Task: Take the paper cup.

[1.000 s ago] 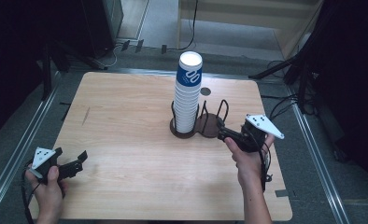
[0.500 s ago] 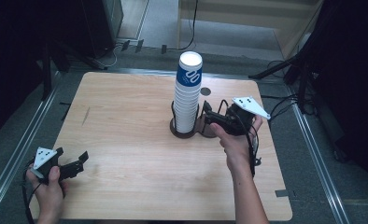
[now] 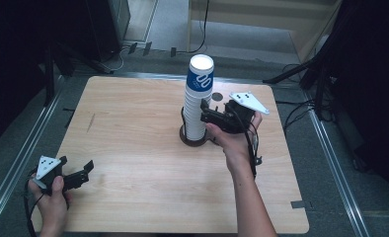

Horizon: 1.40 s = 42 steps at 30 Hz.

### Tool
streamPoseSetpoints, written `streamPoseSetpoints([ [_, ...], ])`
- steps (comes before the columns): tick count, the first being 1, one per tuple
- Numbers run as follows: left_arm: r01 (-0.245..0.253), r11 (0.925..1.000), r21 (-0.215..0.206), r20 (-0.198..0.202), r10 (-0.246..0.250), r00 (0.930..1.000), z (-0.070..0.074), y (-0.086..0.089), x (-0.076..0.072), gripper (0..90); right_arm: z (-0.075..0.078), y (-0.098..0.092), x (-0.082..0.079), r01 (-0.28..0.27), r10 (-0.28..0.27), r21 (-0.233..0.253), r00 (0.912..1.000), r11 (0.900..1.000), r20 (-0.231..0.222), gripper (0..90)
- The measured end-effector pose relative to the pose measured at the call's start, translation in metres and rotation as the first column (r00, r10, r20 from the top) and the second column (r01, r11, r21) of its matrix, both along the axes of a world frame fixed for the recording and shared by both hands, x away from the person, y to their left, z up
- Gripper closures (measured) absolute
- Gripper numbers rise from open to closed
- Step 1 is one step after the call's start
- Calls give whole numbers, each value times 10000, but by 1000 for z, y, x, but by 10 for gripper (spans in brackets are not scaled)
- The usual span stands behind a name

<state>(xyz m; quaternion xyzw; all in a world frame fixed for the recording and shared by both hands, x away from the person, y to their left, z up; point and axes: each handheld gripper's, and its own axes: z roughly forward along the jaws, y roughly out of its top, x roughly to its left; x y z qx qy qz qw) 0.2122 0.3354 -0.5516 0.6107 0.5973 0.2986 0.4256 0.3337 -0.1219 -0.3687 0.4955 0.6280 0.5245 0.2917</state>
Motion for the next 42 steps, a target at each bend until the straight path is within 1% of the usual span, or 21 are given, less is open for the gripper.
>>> streamPoseSetpoints([
  [2,26,10000,39,19,-26,10000,0,-1,0,31,0,7,2,-189,189,29,9998,9998,44,11],
  [5,49,9998,189,0,-49,10000,0,-3,0,31,0,17,5,-200,200,22,9998,9998,-7,12],
  [6,49,9998,189,0,-49,10000,0,-3,0,31,0,17,5,-200,200,22,9998,9998,-7,12],
  [9,60,9998,176,2,-60,10000,0,-2,0,31,2,27,10,-247,247,-41,9997,9997,-8,12],
  [12,39,9999,153,14,-39,10000,0,-3,0,31,4,31,13,-216,216,-55,9998,9998,-1,12],
  [13,78,9998,184,10,-78,10000,0,-3,0,31,5,34,16,-168,168,-54,9999,9998,1,12],
  [18,103,9996,249,1,-103,9999,0,-4,0,31,8,41,23,-215,215,-121,9998,9997,-1,14],
  [19,104,9996,270,5,-105,9999,0,-4,0,31,8,43,25,-198,198,-158,9998,9997,22,18],
  [20,115,9996,271,-10,-115,9999,0,-3,0,31,9,45,26,-151,151,-158,9999,9998,8,44],
  [22,132,9995,276,-15,-132,9999,0,-3,0,31,10,48,28,-107,109,-93,9998,9999,191,72],
  [23,134,9995,288,-8,-134,9999,0,-3,0,31,10,49,30,42,-45,81,9995,10000,318,101],
  [24,134,9995,288,-8,-134,9999,0,-3,0,31,10,49,30,42,-45,81,9995,10000,318,101],
  [27,132,9995,280,10,-132,9999,0,-4,0,31,11,52,34,413,-419,194,9986,9990,326,124],
  [28,142,9995,282,0,-142,9999,0,-4,0,31,10,53,36,445,-449,120,9984,9989,340,123],
  [29,142,9995,281,-3,-142,9999,0,-4,0,31,10,58,38,565,-562,-81,9980,9984,296,124],
  [32,148,9995,284,-12,-148,9999,0,-4,0,32,9,61,41,650,-644,-175,9975,9977,283,126],
  [35,170,9993,318,-15,-170,9999,0,-4,0,31,8,65,45,651,-638,-386,9974,9971,324,130],
  [38,174,9994,310,-16,-174,9998,0,-4,0,31,7,66,47,640,-631,-358,9977,9973,253,129],
  [42,191,9993,306,-13,-190,9998,0,-4,0,32,7,69,49,679,-669,-452,9975,9967,230,134],
])
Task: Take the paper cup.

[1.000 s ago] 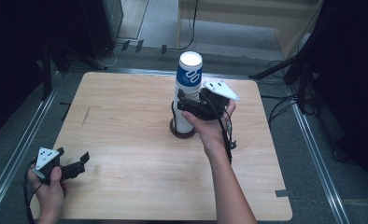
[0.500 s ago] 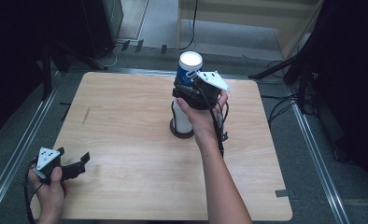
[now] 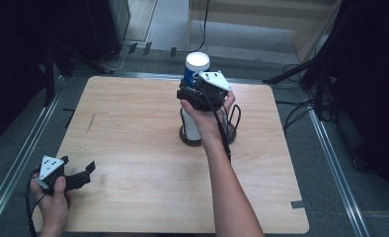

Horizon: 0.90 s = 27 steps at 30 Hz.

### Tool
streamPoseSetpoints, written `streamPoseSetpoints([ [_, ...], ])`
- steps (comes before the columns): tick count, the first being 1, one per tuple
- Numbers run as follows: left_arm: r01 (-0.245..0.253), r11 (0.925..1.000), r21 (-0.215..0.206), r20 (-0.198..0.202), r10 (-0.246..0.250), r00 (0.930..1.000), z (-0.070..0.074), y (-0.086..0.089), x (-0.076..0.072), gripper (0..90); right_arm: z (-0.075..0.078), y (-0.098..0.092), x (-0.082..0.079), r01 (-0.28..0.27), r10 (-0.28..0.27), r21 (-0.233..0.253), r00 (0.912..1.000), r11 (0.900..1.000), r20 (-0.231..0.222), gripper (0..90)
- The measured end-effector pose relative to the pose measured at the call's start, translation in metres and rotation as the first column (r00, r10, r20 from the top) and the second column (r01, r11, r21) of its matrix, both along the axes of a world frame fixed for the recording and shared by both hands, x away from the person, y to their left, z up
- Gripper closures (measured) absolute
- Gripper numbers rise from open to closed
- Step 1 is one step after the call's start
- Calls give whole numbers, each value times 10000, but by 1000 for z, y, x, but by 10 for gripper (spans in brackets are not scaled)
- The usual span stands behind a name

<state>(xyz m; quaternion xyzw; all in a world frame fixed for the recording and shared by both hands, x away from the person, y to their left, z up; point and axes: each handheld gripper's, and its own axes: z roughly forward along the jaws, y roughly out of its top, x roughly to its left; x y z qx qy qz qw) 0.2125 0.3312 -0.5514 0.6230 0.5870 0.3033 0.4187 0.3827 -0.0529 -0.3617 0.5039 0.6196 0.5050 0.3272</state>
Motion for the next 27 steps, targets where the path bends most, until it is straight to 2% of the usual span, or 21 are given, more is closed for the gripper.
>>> streamPoseSetpoints([
  [5,2,10000,6,4,-2,10000,0,0,0,31,1,0,-1,233,-232,-57,9997,9997,110,143],
  [17,9,10000,6,13,-9,10000,0,0,0,31,3,1,-2,243,-239,-284,9996,9993,148,145],
  [20,19,10000,6,9,-19,10000,0,0,0,32,3,1,-2,232,-225,-348,9995,9991,203,147],
  [21,22,10000,6,12,-22,10000,0,0,0,31,5,1,-4,213,-198,-392,9991,9990,370,174],
  [27,24,10000,11,14,-24,10000,0,0,0,32,8,2,-5,185,-166,-447,9990,9988,415,182],
])
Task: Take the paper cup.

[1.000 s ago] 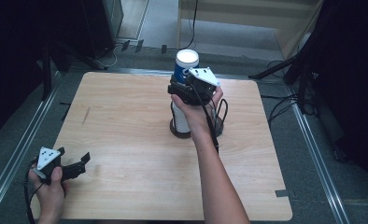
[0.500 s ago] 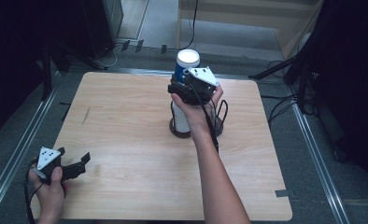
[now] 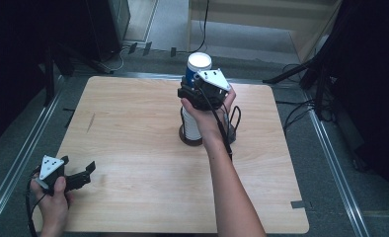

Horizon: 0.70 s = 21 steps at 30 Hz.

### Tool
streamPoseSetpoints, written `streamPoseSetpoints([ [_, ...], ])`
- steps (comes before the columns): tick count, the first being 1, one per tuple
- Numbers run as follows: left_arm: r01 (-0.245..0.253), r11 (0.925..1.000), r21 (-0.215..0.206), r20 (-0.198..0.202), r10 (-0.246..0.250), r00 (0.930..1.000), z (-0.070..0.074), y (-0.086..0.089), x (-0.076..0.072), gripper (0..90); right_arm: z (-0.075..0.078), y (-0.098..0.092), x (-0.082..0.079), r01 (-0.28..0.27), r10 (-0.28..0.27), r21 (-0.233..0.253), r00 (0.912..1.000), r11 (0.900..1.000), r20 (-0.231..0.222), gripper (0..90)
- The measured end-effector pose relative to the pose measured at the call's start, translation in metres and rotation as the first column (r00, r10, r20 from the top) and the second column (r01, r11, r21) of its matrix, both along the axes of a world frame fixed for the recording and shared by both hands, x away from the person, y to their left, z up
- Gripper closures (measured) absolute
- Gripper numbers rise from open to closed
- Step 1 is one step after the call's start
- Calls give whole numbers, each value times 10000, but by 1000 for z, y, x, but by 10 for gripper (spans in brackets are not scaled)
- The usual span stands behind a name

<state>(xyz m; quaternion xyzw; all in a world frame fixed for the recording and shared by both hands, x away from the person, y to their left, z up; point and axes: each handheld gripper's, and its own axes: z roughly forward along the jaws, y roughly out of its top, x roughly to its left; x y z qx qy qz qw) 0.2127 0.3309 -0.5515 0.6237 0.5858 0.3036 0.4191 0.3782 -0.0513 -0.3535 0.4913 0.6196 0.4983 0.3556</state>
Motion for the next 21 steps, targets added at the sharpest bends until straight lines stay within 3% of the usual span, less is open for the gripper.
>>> streamPoseSetpoints([
  [8,5,10000,1,14,-5,10000,0,0,0,32,5,0,-1,47,-48,72,9999,10000,128,196],
  [14,14,10000,9,41,-14,10000,0,0,0,32,18,-1,-4,6,-17,182,9982,9998,602,206],
  [21,-1,10000,17,47,1,10000,0,0,0,32,28,-1,-7,-43,21,270,9969,9996,782,212],
])
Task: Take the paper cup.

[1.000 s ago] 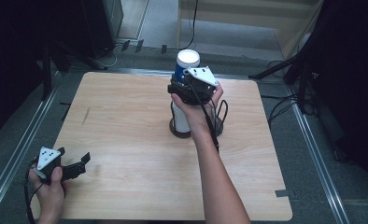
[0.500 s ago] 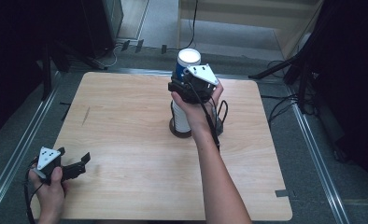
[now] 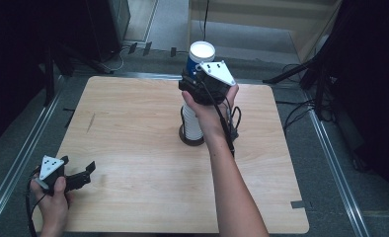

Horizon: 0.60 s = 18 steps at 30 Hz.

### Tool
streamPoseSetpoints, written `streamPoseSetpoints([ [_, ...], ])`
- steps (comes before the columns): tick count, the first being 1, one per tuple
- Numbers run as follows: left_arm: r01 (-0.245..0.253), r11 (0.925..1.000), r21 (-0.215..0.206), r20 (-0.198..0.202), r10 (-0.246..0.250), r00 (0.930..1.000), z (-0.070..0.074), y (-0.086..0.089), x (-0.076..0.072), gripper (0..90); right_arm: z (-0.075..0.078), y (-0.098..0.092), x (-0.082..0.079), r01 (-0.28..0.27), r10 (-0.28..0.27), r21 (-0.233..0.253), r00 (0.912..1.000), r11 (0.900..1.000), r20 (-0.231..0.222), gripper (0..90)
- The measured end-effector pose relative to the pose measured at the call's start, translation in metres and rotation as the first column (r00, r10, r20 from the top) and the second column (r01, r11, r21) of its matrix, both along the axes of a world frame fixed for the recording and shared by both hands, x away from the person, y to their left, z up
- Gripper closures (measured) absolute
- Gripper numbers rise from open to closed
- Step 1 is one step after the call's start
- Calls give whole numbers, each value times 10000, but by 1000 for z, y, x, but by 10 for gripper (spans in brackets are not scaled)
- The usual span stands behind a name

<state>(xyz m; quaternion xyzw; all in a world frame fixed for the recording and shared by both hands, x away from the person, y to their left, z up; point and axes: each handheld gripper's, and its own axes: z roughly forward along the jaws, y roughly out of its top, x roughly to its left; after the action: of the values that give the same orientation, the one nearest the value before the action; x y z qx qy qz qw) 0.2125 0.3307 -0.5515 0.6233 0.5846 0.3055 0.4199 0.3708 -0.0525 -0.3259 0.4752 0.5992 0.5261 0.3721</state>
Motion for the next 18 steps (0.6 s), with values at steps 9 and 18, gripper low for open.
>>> streamPoseSetpoints([
  [9,-8,10000,-23,-25,8,10000,0,1,0,32,14,0,-4,19,-24,165,9996,9999,298,224],
  [18,81,9999,-101,22,-81,10000,0,1,-1,32,34,-6,-12,-66,38,421,9979,9991,651,225],
])
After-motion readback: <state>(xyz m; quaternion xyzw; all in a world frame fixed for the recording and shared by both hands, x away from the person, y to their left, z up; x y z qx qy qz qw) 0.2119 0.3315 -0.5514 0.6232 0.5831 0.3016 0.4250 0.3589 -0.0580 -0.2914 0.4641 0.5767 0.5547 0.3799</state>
